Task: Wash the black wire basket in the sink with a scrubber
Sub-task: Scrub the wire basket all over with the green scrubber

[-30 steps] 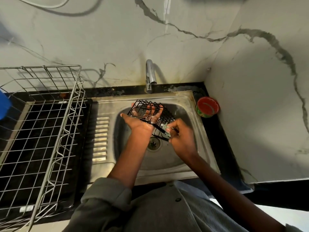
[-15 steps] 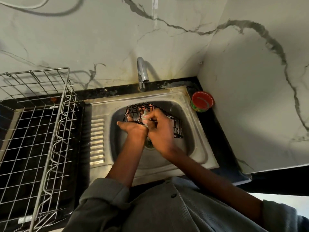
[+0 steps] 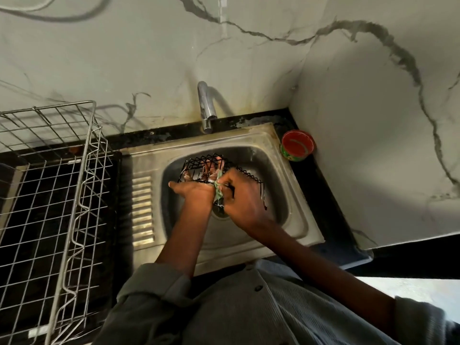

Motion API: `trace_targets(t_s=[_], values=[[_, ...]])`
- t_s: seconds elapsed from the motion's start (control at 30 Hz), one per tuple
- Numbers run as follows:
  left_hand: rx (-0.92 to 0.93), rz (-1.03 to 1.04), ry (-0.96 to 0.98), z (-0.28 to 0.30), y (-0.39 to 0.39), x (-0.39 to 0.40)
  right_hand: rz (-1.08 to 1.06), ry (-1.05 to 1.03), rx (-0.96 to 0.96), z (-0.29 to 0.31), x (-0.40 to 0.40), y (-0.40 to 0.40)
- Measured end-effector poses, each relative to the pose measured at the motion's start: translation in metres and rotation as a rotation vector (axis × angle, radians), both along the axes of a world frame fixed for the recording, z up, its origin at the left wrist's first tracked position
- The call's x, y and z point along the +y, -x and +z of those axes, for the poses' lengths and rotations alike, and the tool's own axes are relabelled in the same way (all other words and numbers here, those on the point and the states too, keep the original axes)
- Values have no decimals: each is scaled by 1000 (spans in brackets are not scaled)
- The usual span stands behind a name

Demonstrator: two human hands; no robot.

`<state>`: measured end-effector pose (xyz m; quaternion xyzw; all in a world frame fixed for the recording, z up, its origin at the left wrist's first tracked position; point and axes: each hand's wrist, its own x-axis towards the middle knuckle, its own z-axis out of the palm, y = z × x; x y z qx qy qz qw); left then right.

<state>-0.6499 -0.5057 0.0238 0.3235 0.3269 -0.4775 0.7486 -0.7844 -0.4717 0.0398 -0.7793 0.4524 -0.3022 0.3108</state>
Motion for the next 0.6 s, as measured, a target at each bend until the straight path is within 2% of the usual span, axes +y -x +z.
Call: trace_targets(t_s=[0.1,0.17,0.23,0.3,0.37,0.4,0.53,0.6], values=[[62,62,95,0,-10,5,-16,1,151,-18,-9,15],[103,80,152,-4,-15,8,-176,-153,157,-27,-15,26],[90,62,159,-6,-14,8,-281,-315,36,-25,-18,20],[24,18,127,1,-4,6,-258,-370,-163,-12,-20,1],[-64,-23,86,8,6,4,-217,-328,-299,5,-22,-12],[-86,-44,89,9,9,3,-185,-277,-302,11,-24,-13],[-103,-106,158,11,14,0,-100,-62,-24,14,-33,3],[-73,-82,135,4,11,-1,-152,-48,5,3,-25,9]])
